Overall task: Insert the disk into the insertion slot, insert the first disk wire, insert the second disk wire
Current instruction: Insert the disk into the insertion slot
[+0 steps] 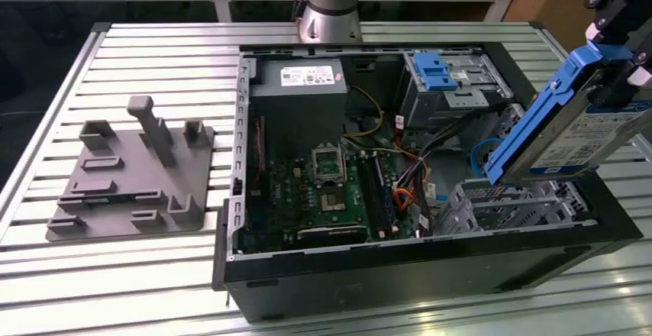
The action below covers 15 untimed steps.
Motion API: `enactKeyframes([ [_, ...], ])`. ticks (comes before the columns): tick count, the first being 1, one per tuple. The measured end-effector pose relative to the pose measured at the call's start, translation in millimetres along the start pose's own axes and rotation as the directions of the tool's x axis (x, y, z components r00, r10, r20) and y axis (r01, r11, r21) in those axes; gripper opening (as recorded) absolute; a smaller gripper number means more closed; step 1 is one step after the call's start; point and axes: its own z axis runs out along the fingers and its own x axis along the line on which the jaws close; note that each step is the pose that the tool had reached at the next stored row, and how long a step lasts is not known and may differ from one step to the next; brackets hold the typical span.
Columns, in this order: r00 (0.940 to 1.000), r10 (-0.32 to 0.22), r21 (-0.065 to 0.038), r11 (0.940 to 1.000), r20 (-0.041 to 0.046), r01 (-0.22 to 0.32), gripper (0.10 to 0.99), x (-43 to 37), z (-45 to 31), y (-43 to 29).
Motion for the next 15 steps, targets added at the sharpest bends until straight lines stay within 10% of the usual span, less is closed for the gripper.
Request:
enactKeyframes([
  [10, 1.0, 0.0, 0.0, 1.0, 0.0006, 0.0, 0.365, 0.0, 0.0, 0.0],
  [15, 0.9995, -0.001, 0.0, 1.0, 0.0308, 0.001, 0.365, 0.0, 0.2, 0.0],
])
